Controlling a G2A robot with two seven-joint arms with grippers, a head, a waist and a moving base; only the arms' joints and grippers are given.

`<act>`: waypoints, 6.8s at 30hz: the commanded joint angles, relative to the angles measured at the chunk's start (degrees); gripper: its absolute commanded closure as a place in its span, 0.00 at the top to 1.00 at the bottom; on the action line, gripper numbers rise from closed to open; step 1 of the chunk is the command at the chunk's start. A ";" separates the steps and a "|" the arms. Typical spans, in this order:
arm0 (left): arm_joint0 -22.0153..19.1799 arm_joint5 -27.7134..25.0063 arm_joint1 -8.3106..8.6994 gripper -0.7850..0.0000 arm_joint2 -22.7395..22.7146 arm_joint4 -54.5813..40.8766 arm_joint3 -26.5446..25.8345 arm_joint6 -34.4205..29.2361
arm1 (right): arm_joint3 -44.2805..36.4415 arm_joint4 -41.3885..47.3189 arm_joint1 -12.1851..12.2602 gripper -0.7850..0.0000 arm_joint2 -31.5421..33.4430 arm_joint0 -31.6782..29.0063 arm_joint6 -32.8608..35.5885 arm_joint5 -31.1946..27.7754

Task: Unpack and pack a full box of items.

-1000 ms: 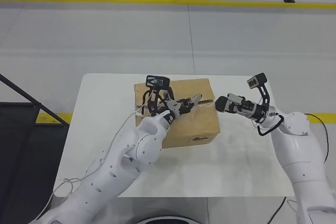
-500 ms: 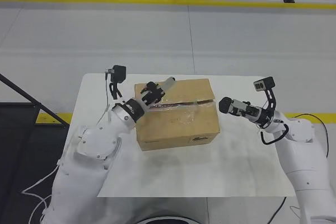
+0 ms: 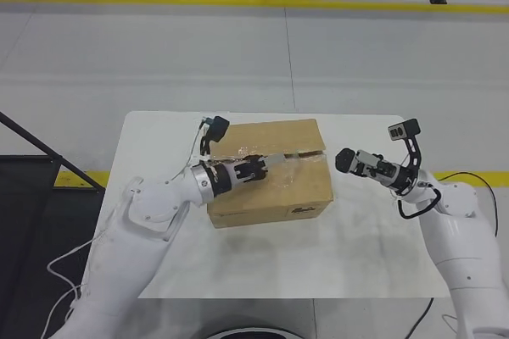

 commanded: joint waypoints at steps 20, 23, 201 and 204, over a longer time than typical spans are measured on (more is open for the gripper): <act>-11.05 1.48 -2.92 1.00 11.20 -1.98 12.84 5.68 | 2.23 2.74 1.34 1.00 -0.58 -0.06 -0.49 -0.49; -12.29 1.40 -3.38 1.00 12.18 -2.60 14.09 6.61 | 2.57 3.04 1.45 1.00 -0.93 0.22 -0.48 -0.49; 11.82 -9.09 -0.31 1.00 -12.72 -17.59 5.42 12.57 | -5.50 -2.58 -4.66 1.00 -8.25 3.77 -16.03 29.14; 11.73 -8.96 -0.22 1.00 -12.68 -17.67 5.55 12.60 | -5.20 -2.26 -3.89 1.00 -5.42 2.40 -15.14 29.39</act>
